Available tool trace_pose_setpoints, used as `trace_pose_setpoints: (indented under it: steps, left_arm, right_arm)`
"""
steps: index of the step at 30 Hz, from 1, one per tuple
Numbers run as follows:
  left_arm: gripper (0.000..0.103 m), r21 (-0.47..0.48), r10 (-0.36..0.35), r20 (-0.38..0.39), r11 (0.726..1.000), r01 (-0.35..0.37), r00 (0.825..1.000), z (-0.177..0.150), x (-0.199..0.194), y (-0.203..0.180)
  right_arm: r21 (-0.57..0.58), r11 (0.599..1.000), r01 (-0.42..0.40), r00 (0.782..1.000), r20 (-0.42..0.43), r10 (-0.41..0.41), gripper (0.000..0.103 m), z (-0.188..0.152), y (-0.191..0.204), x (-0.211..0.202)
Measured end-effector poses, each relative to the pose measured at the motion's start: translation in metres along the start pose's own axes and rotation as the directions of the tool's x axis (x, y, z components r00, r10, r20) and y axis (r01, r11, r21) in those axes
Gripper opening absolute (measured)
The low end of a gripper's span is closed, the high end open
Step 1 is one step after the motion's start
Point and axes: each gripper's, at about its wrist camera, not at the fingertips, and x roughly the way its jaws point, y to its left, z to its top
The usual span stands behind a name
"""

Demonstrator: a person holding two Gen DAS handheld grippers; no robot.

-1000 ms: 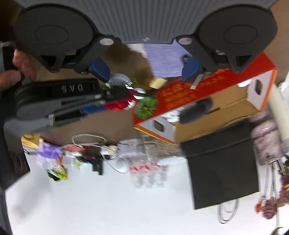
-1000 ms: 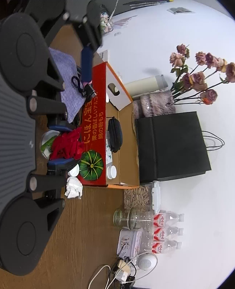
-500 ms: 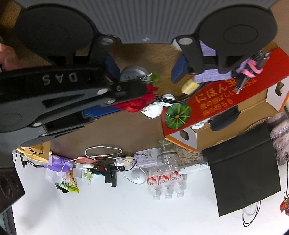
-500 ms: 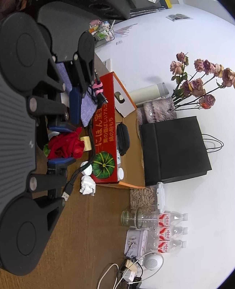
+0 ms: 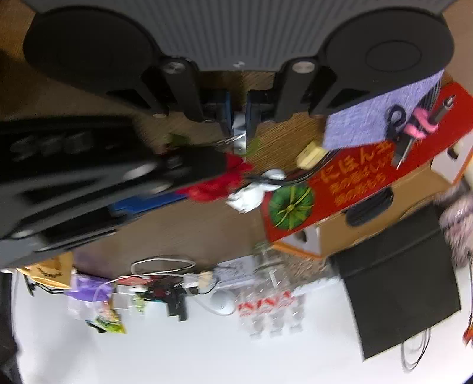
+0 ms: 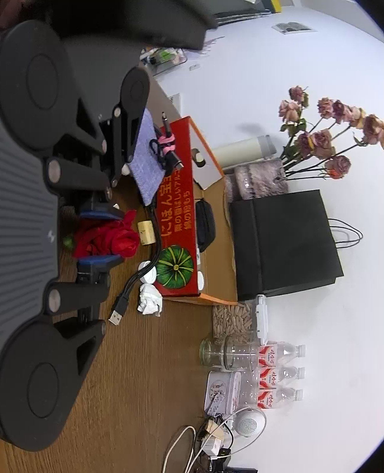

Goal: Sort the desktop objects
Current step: 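Grasp white round cap with left tool while right tool holds red flower, then carry white cap in left tool and red flower in right tool over box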

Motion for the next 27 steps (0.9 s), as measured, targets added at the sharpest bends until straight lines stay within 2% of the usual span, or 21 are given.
trace_pose_setpoints:
  steps: [4,8,14,20,27]
  left_arm:
    - [0.009,-0.004,0.004,0.017,1.000,-0.004,1.000,0.001,-0.004,0.001]
    - [0.009,-0.033,0.034,0.029,0.999,-0.033,0.999,0.003,-0.008,0.007]
    - [0.009,-0.094,0.075,0.114,0.993,-0.064,0.991,0.014,-0.032,0.020]
    - [0.009,-0.144,0.131,0.229,0.985,-0.099,0.965,0.030,-0.067,0.040]
    - [0.009,-0.228,0.225,0.282,0.960,-0.163,0.933,0.042,-0.084,0.081]
  right_arm:
    - [-0.001,1.000,-0.007,1.000,0.005,0.007,0.022,0.000,0.000,0.000]
    - [0.013,1.000,0.020,0.999,0.029,-0.021,0.022,0.003,-0.004,-0.004]
    - [0.024,0.998,0.058,0.994,0.086,-0.060,0.022,0.011,-0.008,-0.012]
    - [-0.008,0.997,0.075,0.983,0.168,-0.072,0.022,0.034,0.007,-0.016]
    - [-0.058,0.994,0.093,0.966,0.249,-0.076,0.022,0.069,0.036,0.001]
